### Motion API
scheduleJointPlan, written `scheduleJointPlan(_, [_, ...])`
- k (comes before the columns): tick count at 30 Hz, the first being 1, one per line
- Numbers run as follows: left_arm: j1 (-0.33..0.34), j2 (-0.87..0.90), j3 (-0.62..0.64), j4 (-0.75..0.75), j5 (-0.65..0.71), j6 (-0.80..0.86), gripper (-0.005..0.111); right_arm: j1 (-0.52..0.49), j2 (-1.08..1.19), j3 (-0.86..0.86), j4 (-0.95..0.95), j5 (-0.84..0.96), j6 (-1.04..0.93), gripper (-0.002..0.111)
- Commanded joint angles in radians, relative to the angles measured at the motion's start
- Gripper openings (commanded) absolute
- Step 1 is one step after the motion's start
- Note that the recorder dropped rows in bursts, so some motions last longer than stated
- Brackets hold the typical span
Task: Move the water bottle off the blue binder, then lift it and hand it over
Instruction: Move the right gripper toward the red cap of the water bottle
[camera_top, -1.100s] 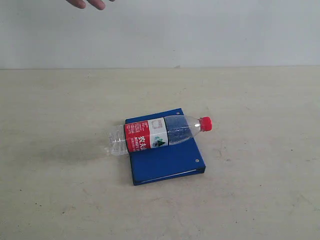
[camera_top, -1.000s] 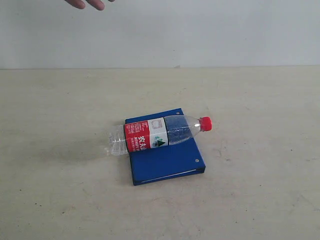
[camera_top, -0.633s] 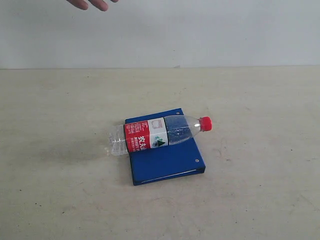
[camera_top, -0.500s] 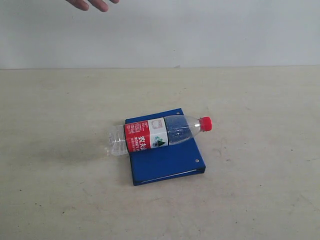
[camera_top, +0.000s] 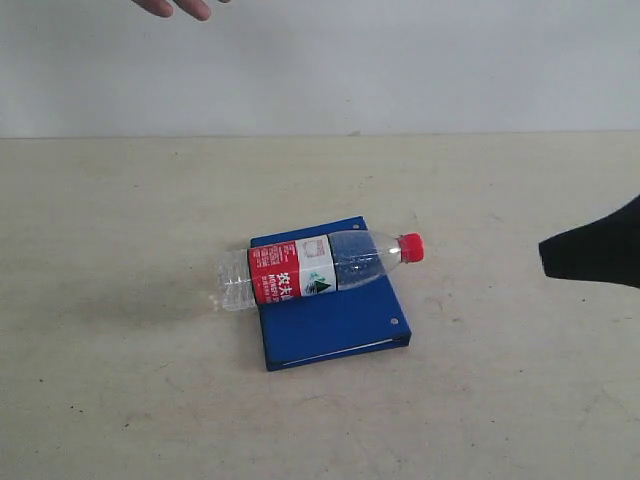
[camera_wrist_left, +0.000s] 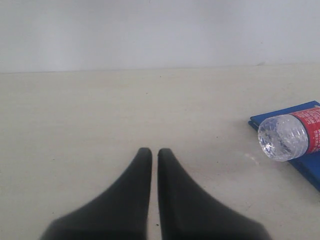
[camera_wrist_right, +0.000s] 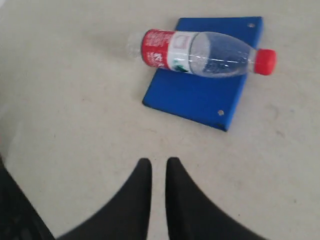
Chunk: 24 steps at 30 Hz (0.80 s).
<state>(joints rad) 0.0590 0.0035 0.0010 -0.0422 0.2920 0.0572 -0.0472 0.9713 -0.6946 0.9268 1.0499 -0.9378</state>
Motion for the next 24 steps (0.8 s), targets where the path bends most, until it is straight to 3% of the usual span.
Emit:
scheduleJointPlan(1, [0.001, -0.003, -0.001, 0.001, 0.003, 0.004, 0.004, 0.105, 0.130, -0.056, 0.057, -0.015, -0.376, 0.029])
scheduleJointPlan(4, [0.001, -0.003, -0.001, 0.001, 0.003, 0.004, 0.004, 0.193, 0.199, -0.056, 0.032, -0.239, -0.555, 0.052])
scheduleJointPlan(6, [0.001, -0.003, -0.001, 0.001, 0.003, 0.004, 0.004, 0.244, 0.253, -0.056, -0.017, -0.386, -0.609, 0.061])
scheduleJointPlan(13, [0.001, -0.003, -0.001, 0.001, 0.003, 0.004, 0.004, 0.425, 0.452, -0.056, -0.019, -0.856, -0.837, 0.063])
scheduleJointPlan(15, [0.001, -0.003, -0.001, 0.001, 0.003, 0.004, 0.004, 0.456, 0.510, -0.056, 0.013, -0.978, -0.758, 0.063])
scheduleJointPlan(20, [0.001, -0.003, -0.001, 0.001, 0.003, 0.004, 0.004, 0.462, 0.595, -0.096, 0.312, -1.233, -0.315, 0.063])
scheduleJointPlan(22, [0.001, -0.003, -0.001, 0.001, 0.003, 0.004, 0.004, 0.442, 0.595, -0.105, 0.424, -1.157, -0.159, 0.063])
scheduleJointPlan(24, [0.001, -0.003, -0.001, 0.001, 0.003, 0.004, 0.004, 0.395, 0.600, -0.112, 0.504, -0.966, -0.040, 0.063])
